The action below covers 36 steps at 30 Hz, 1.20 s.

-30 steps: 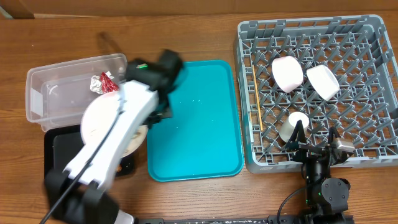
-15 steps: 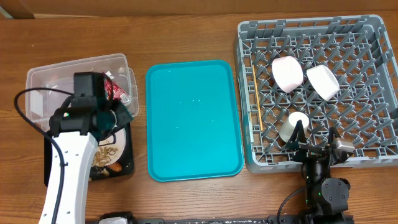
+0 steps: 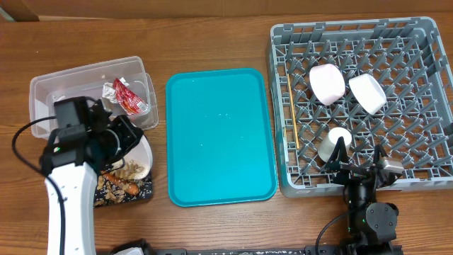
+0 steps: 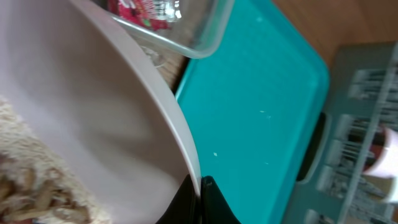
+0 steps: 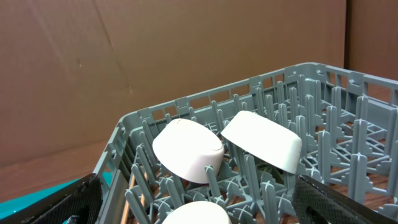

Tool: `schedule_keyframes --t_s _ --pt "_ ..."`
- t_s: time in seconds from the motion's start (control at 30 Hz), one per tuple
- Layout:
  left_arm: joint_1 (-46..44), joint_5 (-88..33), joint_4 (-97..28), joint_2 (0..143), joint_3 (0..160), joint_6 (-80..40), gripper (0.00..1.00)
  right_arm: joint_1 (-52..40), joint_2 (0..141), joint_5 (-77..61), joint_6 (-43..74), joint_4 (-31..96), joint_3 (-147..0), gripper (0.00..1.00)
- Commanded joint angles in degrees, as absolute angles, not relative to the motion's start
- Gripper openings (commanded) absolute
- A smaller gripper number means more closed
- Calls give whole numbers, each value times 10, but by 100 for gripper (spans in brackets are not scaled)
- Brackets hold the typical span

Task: Sort waste into correct bins and load items into the dishwasher
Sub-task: 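Tilt the white plate over the black tray to dump the food scraps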

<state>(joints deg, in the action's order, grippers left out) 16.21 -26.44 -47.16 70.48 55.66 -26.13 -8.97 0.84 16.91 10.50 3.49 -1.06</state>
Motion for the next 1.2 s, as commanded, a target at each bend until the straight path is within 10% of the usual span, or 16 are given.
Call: schedule_keyframes --t_s 0.0,0.57,1.17 --pt "213 -381 -478 657 549 -212 4 -86 2 171 107 31 -4 100" --pt "517 -804 -533 598 414 33 4 -86 2 171 107 31 -5 100" --pt "475 -666 -615 594 434 102 4 -86 2 171 107 31 -5 100"
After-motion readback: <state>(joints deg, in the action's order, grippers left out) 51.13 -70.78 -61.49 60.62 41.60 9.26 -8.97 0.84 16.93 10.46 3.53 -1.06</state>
